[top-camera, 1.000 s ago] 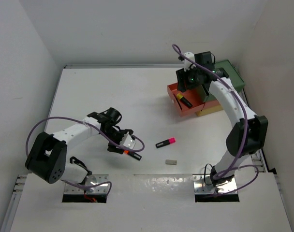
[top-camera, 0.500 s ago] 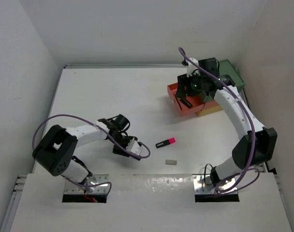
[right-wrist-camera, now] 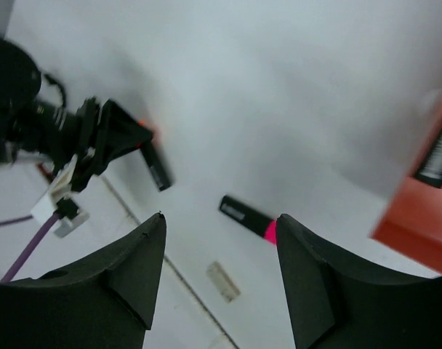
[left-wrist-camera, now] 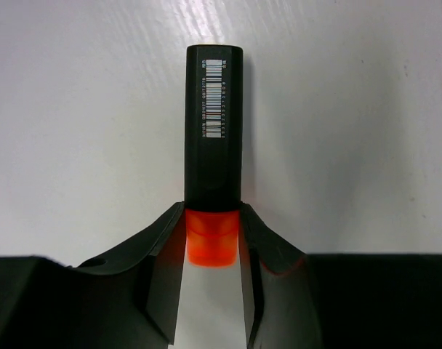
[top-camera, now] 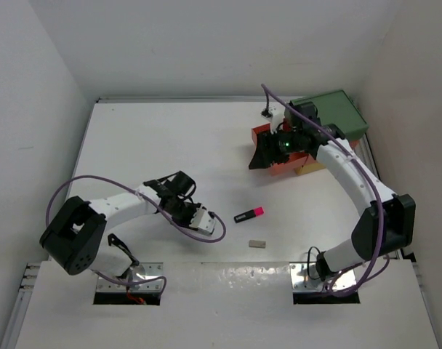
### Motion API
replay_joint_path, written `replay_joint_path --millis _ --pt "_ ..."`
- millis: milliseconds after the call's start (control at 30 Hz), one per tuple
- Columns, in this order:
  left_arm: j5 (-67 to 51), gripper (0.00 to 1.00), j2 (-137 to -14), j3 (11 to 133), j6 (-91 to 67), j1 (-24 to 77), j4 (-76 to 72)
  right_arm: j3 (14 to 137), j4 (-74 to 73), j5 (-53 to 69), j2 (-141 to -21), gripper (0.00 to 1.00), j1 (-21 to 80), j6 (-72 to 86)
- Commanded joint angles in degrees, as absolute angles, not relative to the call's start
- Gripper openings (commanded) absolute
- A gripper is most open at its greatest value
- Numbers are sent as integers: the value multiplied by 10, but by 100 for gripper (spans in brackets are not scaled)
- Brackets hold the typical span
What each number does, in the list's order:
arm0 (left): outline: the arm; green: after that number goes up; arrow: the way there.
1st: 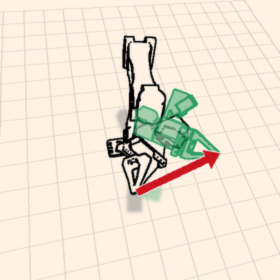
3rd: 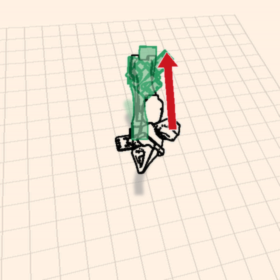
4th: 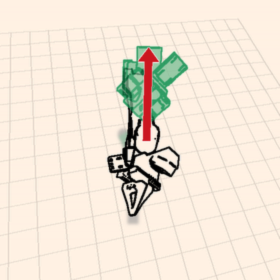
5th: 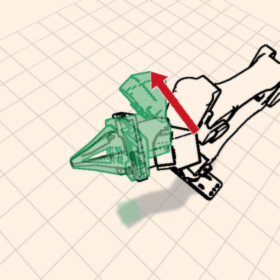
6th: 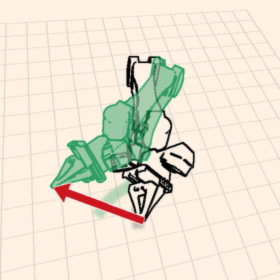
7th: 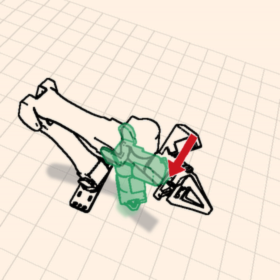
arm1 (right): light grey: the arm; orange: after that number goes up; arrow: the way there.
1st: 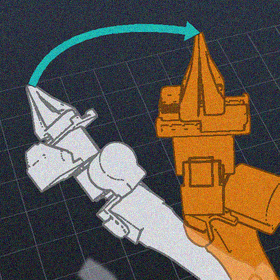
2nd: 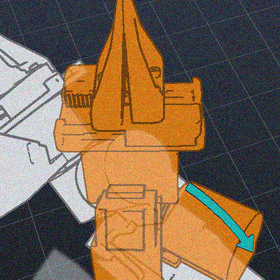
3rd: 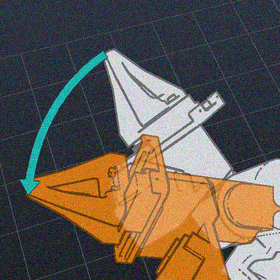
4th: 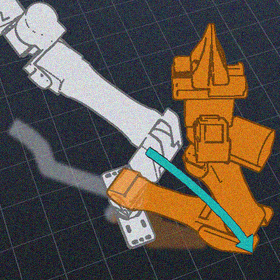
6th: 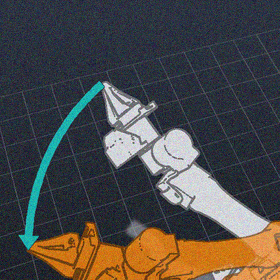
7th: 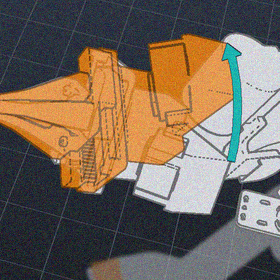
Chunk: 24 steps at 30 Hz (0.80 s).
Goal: Sort the stationery into containers
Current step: Pick up the pen from the center of the board.
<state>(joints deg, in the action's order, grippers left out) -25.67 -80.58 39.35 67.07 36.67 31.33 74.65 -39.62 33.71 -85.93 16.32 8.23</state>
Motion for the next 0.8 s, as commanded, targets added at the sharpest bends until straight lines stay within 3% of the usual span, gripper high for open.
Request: replay_joint_path --millis 0,100,300,667,767 --pt "-274 17 -769 459 649 365 343 726 -409 430 -851 61 190 71" --pt "-329 10 -751 509 627 353 370 720 -440 466 -867 60 215 43" --pt "-416 8 -754 610 566 369 398 751 -497 545 -913 56 256 35" --pt "-403 7 -775 677 514 401 378 780 -465 621 -959 58 272 118" --pt "-398 7 -776 683 512 403 374 782 -461 620 -969 51 277 123"
